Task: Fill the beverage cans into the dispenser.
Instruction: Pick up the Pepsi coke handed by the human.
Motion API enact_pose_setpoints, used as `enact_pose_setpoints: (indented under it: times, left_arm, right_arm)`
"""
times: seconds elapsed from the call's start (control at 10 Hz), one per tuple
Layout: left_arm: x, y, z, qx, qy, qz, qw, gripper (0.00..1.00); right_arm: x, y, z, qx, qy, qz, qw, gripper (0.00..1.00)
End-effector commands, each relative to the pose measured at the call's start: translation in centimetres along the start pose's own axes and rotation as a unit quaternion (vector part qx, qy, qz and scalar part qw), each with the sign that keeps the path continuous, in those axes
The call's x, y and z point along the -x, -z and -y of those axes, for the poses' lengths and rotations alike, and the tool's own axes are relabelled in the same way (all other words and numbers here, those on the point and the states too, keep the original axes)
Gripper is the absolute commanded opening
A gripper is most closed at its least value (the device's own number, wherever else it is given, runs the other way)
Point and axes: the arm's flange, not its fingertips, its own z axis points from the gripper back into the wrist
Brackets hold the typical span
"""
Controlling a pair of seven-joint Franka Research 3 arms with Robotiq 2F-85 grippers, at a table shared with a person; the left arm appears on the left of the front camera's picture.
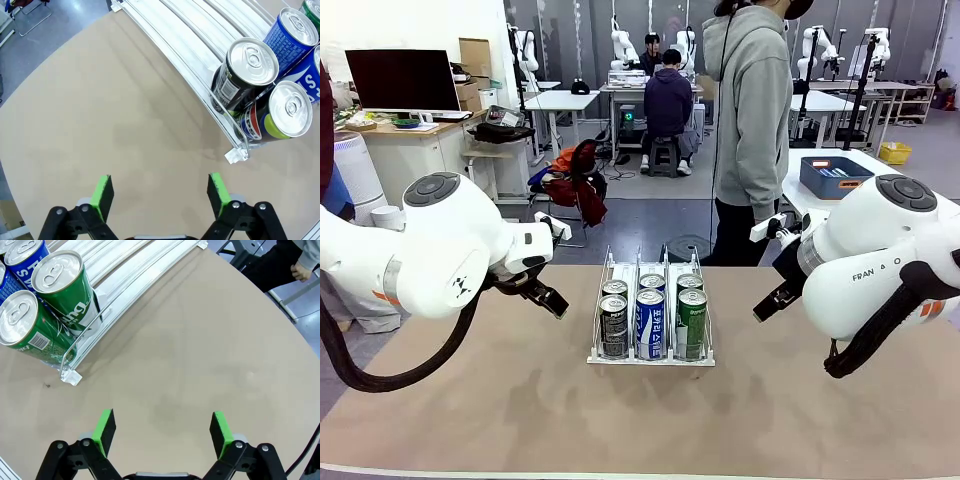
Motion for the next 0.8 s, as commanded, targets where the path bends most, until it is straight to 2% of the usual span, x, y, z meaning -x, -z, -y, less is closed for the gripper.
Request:
enact_pose_setpoints:
  times: [0.0,0.7]
  left_arm:
    - [0.03,0.00,-0.08,0.000,-0.001,0.000,1.000,1.00]
    - [0.03,0.00,-0.08,0.000,-0.001,0.000,1.000,1.00]
  right_arm:
    - [0.00,0.00,0.01,0.000,0.000,0.000,1.000,1.00]
    - [0.00,0.00,0.01,0.000,0.000,0.000,1.000,1.00]
